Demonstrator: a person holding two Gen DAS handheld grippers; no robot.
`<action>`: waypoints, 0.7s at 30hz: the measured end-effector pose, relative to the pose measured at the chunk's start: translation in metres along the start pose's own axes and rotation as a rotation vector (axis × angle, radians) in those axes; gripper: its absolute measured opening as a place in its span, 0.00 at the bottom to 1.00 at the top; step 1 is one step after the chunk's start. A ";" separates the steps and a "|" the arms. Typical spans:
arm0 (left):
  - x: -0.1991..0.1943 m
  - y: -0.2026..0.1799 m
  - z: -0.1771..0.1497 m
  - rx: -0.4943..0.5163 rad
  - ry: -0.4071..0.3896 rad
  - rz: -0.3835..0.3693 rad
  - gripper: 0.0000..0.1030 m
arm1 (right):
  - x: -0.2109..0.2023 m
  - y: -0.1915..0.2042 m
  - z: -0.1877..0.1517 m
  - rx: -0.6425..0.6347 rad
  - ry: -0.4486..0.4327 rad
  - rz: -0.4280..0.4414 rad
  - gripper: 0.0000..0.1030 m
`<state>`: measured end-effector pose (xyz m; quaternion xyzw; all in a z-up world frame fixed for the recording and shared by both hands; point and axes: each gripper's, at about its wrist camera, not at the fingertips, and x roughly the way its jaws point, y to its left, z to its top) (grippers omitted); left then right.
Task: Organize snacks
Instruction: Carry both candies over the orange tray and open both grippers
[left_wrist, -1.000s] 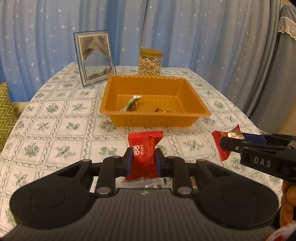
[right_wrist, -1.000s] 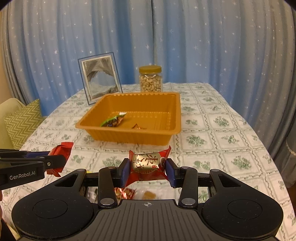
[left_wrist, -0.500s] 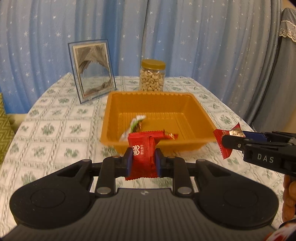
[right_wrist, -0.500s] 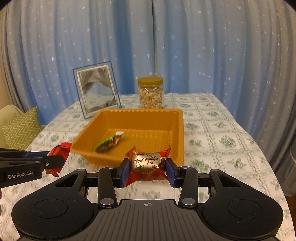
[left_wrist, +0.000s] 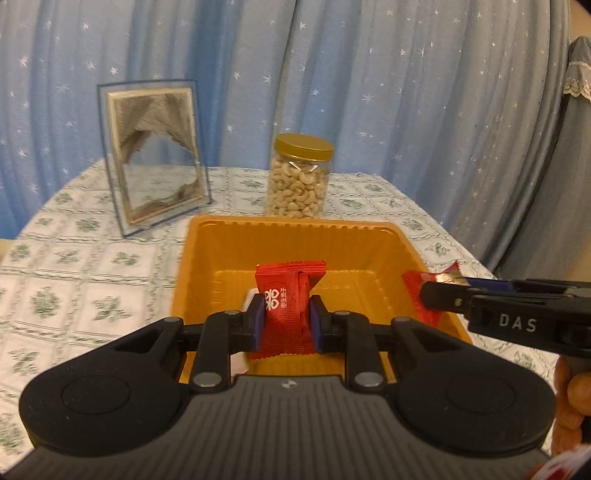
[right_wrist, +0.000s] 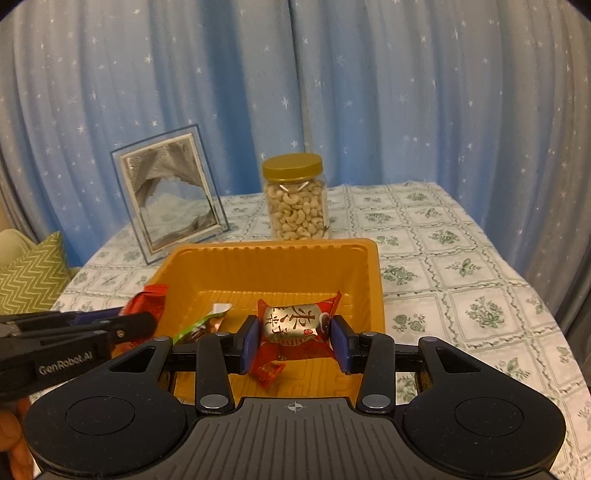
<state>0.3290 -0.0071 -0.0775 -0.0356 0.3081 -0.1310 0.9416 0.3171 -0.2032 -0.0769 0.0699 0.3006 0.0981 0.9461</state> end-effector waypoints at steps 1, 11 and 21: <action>0.006 -0.001 0.001 0.000 0.005 -0.005 0.22 | 0.004 -0.002 0.001 0.003 0.004 -0.002 0.41; 0.038 0.001 -0.001 0.022 0.028 0.002 0.29 | 0.026 -0.016 0.004 0.078 0.070 0.023 0.41; 0.019 0.019 0.002 -0.031 -0.007 0.048 0.33 | 0.029 -0.013 0.004 0.095 0.074 0.039 0.42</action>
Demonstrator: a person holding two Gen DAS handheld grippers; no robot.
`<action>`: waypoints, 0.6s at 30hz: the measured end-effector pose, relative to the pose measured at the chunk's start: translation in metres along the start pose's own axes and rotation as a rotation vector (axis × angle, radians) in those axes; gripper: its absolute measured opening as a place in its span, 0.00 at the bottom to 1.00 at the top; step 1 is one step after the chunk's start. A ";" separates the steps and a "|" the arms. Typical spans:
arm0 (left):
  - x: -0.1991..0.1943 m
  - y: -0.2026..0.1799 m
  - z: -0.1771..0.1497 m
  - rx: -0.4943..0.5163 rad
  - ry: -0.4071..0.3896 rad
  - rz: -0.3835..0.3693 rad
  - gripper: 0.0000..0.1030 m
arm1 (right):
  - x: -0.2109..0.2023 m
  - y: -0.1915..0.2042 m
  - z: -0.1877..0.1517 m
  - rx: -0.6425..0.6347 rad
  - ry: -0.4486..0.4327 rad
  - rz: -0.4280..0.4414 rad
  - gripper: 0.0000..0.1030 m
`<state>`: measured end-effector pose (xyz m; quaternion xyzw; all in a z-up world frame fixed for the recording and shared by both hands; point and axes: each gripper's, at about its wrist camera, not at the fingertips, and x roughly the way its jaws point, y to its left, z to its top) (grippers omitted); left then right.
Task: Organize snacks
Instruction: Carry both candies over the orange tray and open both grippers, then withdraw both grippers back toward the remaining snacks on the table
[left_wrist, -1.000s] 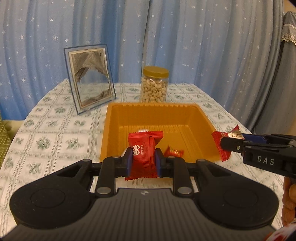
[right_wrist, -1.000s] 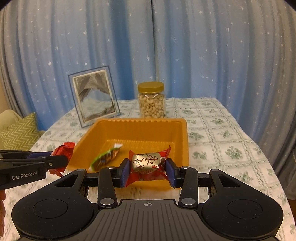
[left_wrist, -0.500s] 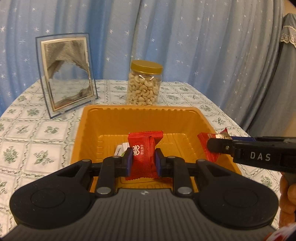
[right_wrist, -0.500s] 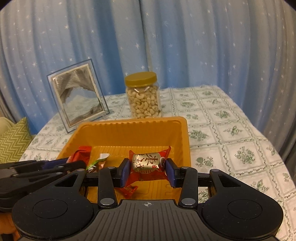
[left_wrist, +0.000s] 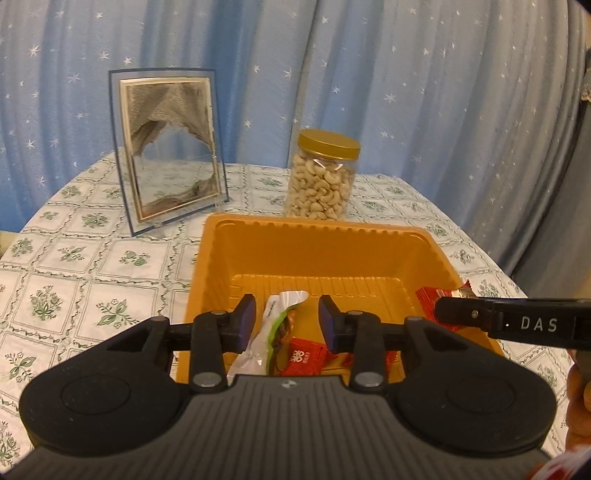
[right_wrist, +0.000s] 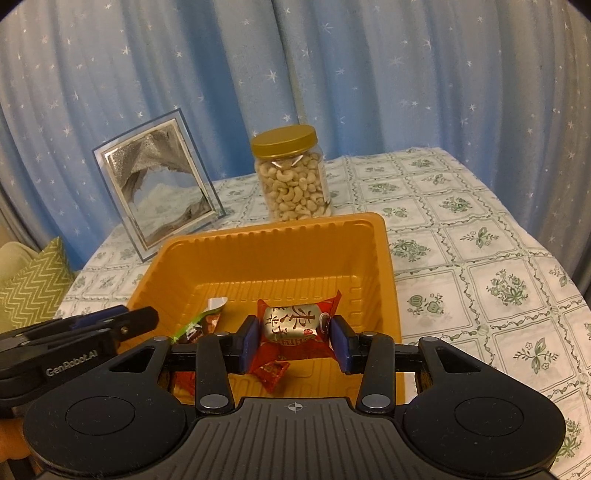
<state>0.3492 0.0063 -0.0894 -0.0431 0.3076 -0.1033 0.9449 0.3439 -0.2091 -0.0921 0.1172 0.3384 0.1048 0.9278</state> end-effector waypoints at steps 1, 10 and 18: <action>-0.002 0.001 -0.001 -0.004 0.001 0.000 0.33 | 0.000 -0.001 0.000 0.009 -0.002 0.011 0.45; -0.019 0.002 -0.004 -0.004 -0.006 0.005 0.37 | -0.019 -0.012 0.003 0.084 -0.081 0.001 0.68; -0.065 -0.017 -0.014 0.016 -0.028 -0.003 0.41 | -0.064 -0.007 -0.007 0.082 -0.155 -0.041 0.68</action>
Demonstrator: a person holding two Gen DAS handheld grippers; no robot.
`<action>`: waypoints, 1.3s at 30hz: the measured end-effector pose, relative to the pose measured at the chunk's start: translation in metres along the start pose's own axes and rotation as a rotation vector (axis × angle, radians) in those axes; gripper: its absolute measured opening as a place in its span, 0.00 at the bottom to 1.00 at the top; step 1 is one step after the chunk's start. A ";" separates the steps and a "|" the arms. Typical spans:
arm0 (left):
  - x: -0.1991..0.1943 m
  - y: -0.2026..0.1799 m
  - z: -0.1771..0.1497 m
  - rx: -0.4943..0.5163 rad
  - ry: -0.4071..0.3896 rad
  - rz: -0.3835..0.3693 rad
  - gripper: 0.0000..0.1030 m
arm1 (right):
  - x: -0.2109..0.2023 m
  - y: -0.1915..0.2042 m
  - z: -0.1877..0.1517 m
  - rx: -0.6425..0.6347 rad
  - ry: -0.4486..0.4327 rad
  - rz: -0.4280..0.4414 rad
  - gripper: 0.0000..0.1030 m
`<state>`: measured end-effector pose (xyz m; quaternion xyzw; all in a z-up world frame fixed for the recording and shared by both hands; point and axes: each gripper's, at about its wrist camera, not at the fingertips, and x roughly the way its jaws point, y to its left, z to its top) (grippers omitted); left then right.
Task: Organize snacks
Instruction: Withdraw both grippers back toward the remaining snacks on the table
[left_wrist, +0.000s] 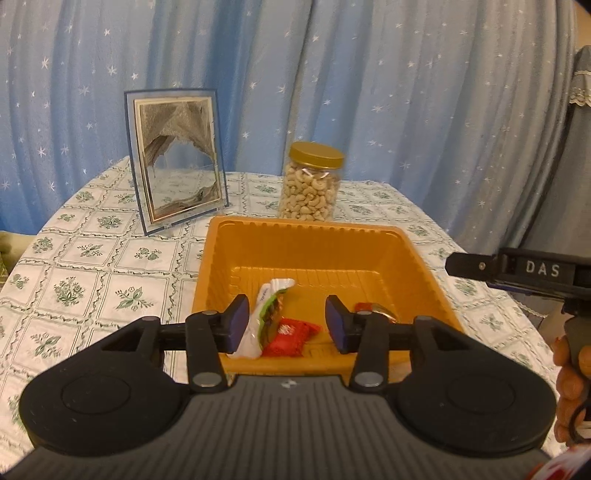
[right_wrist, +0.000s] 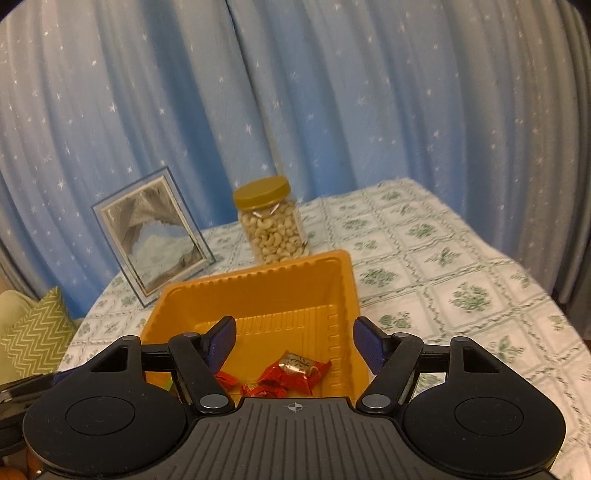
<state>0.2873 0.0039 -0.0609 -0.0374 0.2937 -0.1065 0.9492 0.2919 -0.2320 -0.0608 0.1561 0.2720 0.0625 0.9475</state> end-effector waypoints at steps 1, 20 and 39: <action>-0.006 -0.002 -0.003 0.002 0.001 0.000 0.41 | -0.008 0.001 -0.003 0.000 -0.008 -0.005 0.68; -0.119 -0.022 -0.080 -0.020 0.094 0.063 0.52 | -0.143 0.020 -0.085 -0.047 0.026 -0.040 0.68; -0.179 -0.010 -0.138 -0.043 0.152 0.109 0.65 | -0.189 0.044 -0.148 -0.094 0.118 -0.052 0.68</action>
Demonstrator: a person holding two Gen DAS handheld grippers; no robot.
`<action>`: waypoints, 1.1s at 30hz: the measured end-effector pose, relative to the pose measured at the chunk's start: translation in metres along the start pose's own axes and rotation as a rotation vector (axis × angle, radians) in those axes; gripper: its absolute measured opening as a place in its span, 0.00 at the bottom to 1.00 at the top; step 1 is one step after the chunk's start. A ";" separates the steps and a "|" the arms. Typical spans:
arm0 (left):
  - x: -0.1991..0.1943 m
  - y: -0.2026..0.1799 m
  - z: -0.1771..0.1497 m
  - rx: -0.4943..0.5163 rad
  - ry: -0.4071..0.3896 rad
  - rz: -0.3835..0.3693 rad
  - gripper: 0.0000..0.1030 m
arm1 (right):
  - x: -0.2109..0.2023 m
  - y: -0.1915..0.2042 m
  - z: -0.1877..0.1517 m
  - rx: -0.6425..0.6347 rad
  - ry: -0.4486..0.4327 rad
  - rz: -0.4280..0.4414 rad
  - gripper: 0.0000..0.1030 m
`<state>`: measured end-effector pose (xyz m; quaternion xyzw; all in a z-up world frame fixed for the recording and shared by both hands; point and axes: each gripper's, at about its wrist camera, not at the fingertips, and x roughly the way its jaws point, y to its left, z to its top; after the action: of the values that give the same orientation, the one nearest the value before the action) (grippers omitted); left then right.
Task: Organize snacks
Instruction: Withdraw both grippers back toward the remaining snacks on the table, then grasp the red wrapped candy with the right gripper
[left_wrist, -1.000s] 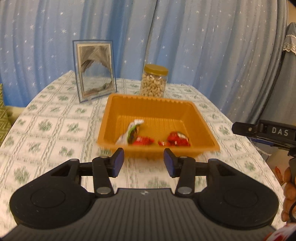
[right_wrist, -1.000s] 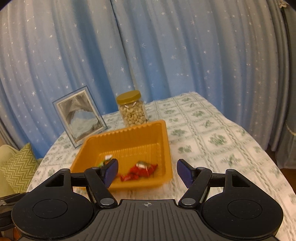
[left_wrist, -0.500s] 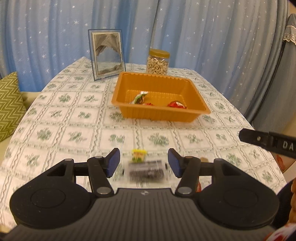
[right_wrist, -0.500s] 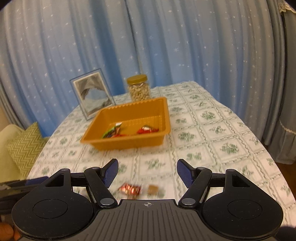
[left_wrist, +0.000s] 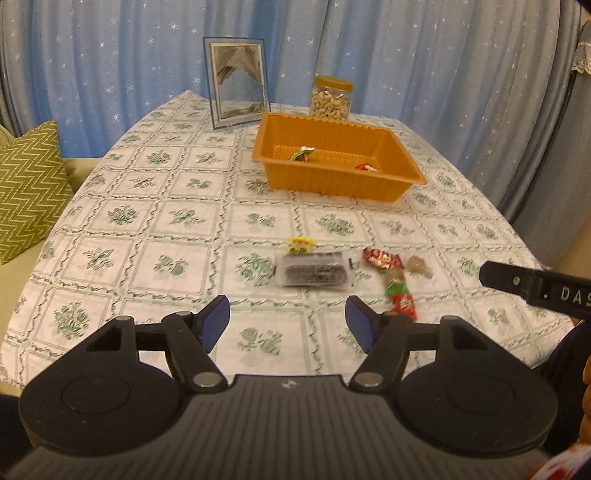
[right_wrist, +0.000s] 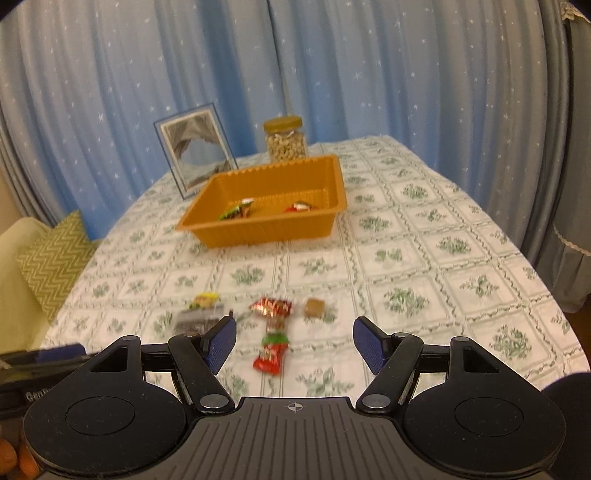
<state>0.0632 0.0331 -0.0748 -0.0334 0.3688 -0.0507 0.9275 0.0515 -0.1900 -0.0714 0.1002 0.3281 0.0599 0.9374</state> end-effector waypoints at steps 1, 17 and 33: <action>0.001 0.001 -0.001 -0.002 0.003 0.001 0.65 | 0.001 0.001 -0.003 -0.005 0.007 -0.002 0.68; 0.005 -0.003 -0.004 0.019 0.005 0.007 0.67 | 0.014 0.006 -0.014 0.002 0.053 0.014 0.68; 0.017 0.004 -0.007 0.055 -0.026 0.065 0.68 | 0.037 0.009 -0.023 0.006 0.097 0.024 0.68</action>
<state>0.0708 0.0352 -0.0917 0.0033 0.3560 -0.0304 0.9340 0.0651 -0.1715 -0.1094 0.1040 0.3722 0.0748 0.9193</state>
